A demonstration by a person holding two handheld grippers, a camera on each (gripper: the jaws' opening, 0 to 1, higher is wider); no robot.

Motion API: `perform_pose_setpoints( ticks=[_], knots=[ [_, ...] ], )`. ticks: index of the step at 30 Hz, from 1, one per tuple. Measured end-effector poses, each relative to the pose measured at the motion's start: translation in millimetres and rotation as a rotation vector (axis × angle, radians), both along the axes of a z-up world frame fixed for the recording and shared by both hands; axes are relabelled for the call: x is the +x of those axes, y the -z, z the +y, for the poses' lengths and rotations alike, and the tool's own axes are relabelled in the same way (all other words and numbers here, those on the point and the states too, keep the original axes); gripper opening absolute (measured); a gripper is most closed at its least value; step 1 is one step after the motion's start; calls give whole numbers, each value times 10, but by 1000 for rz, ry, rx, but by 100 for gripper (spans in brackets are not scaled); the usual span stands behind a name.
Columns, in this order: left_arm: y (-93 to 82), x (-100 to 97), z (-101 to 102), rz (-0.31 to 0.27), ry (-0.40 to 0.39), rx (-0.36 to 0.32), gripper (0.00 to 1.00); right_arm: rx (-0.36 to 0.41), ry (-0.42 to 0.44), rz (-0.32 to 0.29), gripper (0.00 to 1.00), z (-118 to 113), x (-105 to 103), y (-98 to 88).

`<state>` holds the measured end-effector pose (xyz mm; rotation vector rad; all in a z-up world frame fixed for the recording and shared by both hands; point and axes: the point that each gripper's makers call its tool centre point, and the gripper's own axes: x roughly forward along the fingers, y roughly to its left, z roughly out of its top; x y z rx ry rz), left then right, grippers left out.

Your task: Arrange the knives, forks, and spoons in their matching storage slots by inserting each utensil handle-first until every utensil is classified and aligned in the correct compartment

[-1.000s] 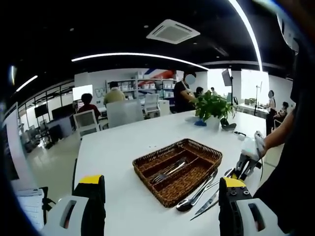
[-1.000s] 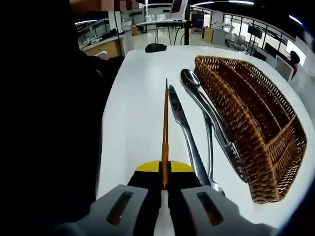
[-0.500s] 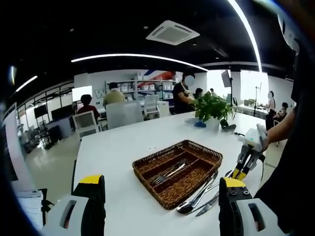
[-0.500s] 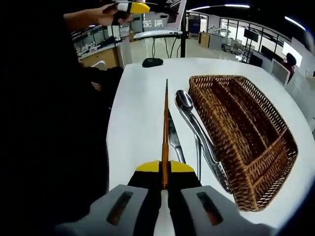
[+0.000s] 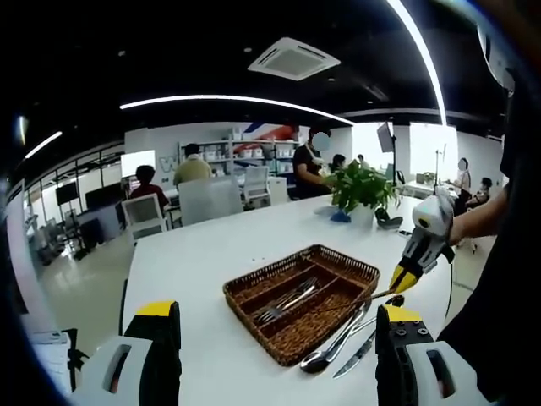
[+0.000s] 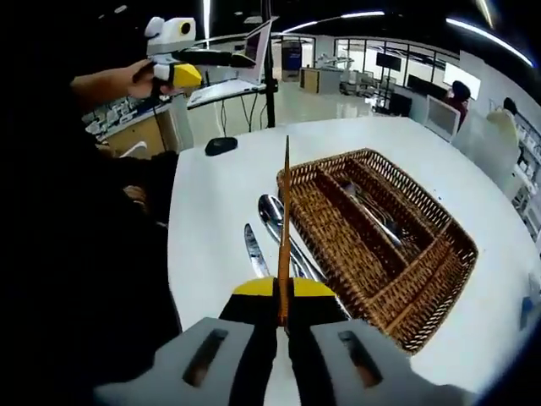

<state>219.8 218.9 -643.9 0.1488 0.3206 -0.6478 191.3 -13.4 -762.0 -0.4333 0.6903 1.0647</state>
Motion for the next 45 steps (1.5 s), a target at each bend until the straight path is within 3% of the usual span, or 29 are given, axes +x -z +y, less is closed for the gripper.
perform_pose_setpoints(
  ticks=[4, 8, 18, 21, 28, 36, 45],
  knots=[
    [-19, 3, -58, -5, 10, 1, 100, 20, 121, -9, 0, -150, 160, -88],
    [-53, 21, -103, -11, 18, -1, 100, 44, 233, 21, 0, -298, 257, -117],
    [-125, 75, -223, -20, 45, -5, 100, 34, 471, -38, 0, -734, 528, -207],
    [-127, 80, -240, -19, 54, -4, 100, 83, 577, -25, 0, -877, 606, -266],
    [-126, 77, -286, -10, 78, -1, 100, 114, 781, -35, 0, -1242, 722, -317],
    [-83, 85, -275, 2, 96, -3, 100, 103, 872, -14, 0, -1385, 732, -274],
    [-15, 57, -250, 11, 111, 16, 100, 99, 885, -6, 0, -1365, 798, -292]
  ],
)
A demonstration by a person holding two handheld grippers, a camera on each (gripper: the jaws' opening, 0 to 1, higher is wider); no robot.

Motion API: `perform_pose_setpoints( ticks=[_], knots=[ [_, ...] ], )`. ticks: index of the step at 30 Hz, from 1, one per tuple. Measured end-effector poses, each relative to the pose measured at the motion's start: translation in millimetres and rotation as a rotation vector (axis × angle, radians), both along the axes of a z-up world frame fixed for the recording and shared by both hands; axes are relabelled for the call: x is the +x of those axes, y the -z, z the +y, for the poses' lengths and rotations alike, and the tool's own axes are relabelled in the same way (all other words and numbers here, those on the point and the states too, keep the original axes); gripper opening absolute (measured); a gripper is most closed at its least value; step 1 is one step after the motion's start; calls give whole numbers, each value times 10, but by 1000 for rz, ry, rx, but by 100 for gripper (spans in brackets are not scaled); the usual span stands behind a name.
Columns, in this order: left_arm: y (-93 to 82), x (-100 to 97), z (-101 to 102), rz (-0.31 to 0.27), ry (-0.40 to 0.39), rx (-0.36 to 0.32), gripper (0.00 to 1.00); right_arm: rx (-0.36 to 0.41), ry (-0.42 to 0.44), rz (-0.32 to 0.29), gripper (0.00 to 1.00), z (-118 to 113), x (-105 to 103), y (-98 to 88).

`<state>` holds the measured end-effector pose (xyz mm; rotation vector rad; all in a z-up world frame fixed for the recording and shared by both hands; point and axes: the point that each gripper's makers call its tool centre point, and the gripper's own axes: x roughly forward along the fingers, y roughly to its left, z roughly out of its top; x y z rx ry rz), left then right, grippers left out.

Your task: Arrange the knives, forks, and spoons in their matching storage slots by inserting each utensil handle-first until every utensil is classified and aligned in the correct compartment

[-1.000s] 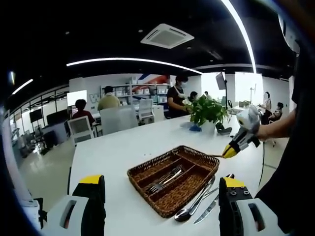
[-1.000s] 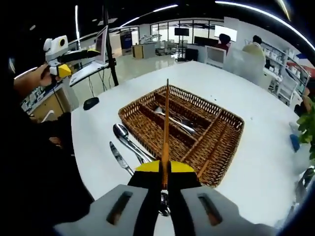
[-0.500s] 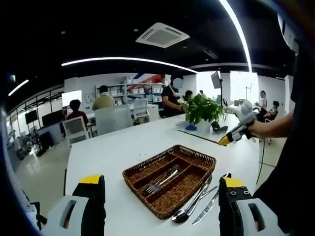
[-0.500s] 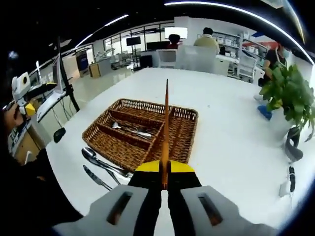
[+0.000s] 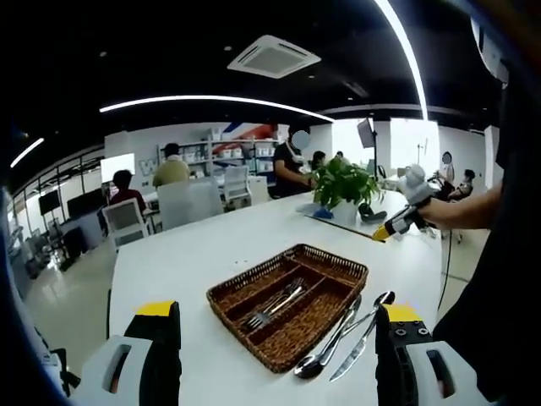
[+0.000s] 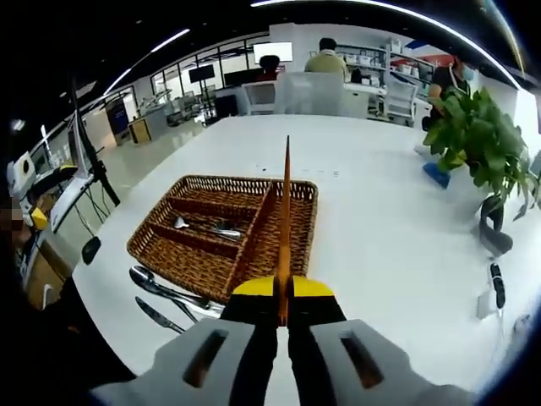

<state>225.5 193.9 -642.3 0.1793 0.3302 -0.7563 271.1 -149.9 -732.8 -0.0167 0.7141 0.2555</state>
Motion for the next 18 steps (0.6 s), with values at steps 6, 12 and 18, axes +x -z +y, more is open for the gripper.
perform_pose_setpoints(
  ticks=[6, 12, 18],
  knots=[
    [7, 20, 20, 6, -13, -23, 100, 11, 13, 32, 0, 55, 79, 27],
    [19, 16, -3, 1, -6, -22, 100, 10, 23, 30, 0, 84, 245, 41],
    [24, 21, 24, -5, -17, -21, 100, 18, 32, 34, 0, 110, 383, 68]
  ],
)
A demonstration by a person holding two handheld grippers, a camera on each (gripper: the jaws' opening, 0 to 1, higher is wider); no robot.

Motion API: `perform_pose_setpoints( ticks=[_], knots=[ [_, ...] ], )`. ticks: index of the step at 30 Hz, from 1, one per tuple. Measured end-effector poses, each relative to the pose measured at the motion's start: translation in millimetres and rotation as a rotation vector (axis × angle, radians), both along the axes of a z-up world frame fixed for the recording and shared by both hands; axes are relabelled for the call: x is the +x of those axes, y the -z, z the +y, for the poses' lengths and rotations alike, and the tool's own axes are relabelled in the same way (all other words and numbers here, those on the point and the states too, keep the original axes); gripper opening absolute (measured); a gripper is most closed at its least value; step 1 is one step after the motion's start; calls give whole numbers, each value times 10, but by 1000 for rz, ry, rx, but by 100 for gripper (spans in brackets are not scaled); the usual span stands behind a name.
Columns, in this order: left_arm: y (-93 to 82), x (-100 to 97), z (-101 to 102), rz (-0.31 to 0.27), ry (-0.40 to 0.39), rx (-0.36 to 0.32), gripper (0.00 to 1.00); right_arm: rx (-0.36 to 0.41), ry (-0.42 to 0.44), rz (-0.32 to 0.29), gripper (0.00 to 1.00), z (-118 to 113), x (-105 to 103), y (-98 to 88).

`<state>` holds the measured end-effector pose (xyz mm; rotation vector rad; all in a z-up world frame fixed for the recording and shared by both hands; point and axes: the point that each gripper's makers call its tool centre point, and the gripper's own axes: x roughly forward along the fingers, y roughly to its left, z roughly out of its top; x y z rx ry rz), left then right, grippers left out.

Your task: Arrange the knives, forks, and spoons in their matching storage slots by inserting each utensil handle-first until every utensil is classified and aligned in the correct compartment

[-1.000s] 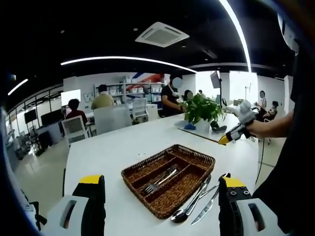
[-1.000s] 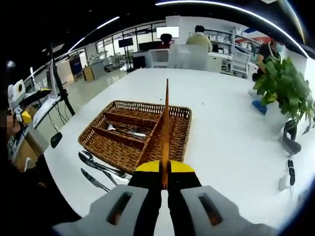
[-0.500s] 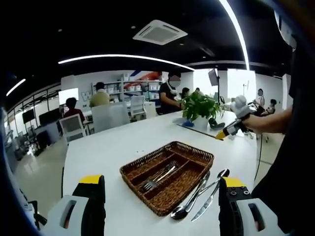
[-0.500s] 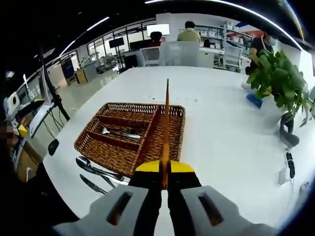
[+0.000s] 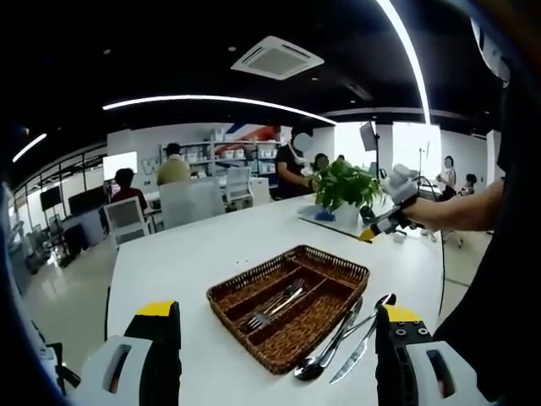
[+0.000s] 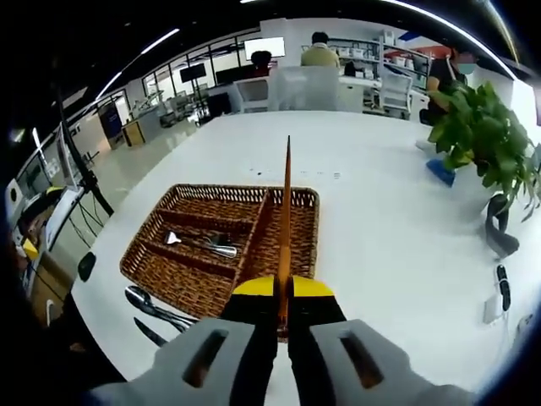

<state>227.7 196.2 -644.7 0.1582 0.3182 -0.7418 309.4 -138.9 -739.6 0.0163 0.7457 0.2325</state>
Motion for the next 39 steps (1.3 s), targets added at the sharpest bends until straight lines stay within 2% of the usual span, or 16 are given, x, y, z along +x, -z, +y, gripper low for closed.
perform_pose_setpoints(
  ticks=[6, 11, 21, 22, 23, 29, 32, 34, 39],
  knots=[
    [-12, -5, 92, -8, -22, 9, 100, -2, 9, 26, 0, 15, 9, 130],
    [74, -44, 186, 2, -38, 52, 100, -14, 6, 54, 0, 20, -3, 298],
    [87, -100, 291, 5, -71, 37, 100, -32, 22, 99, 0, 26, -25, 557],
    [85, -100, 293, 5, -73, 36, 100, -37, 23, 106, 0, 26, -29, 589],
    [86, -102, 295, 5, -75, 32, 100, -75, 10, 128, 0, 11, -60, 671],
    [108, -133, 329, 10, -78, 31, 100, -83, 22, 152, 0, 31, -67, 777],
    [98, -155, 409, 4, -91, 39, 100, -93, 43, 185, 0, 11, -47, 840],
    [96, -171, 462, 5, -103, 31, 100, -85, 43, 187, 0, 34, -18, 859],
    [181, -202, 534, 21, -110, 39, 100, -92, 41, 210, 0, 36, 22, 961]
  ],
)
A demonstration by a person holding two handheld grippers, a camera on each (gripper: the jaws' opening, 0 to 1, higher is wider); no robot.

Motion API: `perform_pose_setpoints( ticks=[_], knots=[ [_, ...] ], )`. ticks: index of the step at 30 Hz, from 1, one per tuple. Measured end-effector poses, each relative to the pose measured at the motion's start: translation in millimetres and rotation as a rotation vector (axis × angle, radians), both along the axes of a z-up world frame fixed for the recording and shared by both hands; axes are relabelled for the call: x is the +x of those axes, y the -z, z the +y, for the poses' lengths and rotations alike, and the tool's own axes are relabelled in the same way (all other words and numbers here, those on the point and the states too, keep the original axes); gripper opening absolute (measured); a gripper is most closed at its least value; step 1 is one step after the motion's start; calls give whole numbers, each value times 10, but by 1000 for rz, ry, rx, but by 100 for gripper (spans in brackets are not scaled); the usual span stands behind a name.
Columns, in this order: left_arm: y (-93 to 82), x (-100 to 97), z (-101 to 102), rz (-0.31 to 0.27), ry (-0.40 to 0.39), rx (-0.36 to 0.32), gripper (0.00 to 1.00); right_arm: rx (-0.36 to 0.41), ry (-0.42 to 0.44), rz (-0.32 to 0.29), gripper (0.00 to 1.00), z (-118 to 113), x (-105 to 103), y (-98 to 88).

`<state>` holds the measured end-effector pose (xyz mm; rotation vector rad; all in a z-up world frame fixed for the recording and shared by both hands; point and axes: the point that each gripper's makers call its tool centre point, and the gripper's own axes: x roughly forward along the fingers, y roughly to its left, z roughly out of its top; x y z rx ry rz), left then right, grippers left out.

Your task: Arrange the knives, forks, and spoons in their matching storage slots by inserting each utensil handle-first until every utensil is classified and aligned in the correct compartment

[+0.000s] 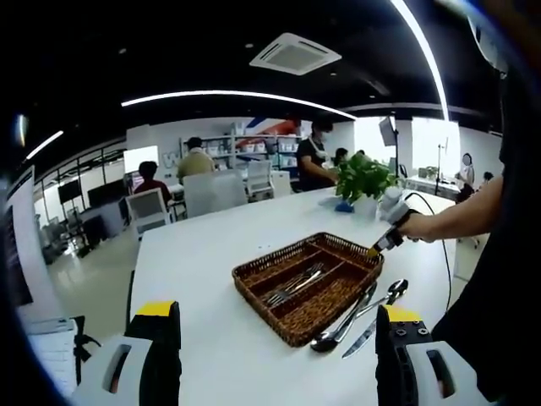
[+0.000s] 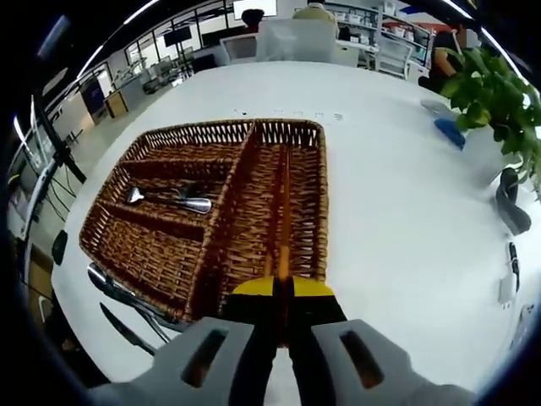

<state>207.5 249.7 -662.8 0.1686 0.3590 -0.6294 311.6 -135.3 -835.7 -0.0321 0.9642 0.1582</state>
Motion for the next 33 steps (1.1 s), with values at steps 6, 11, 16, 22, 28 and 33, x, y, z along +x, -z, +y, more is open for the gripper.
perform_pose_setpoints(
  ticks=[6, 11, 16, 22, 28, 33],
  knots=[
    [-2, -10, 40, 5, -14, -4, 100, -8, 1, 16, 0, 39, 40, 78],
    [14, -21, 15, 11, -8, 0, 100, -4, -10, 39, 0, 91, 37, 168],
    [-55, -2, 10, -11, -11, 5, 100, 2, -14, 54, 1, 85, 35, 253],
    [-79, -2, 34, -14, -17, 11, 100, 2, -23, 52, 1, 96, 35, 273],
    [-81, -8, -12, -20, -19, 10, 100, -6, -40, 53, 1, 89, 39, 280],
    [-83, 1, -87, -26, -9, 8, 100, 15, -55, 61, 2, 97, 43, 275]
  ],
)
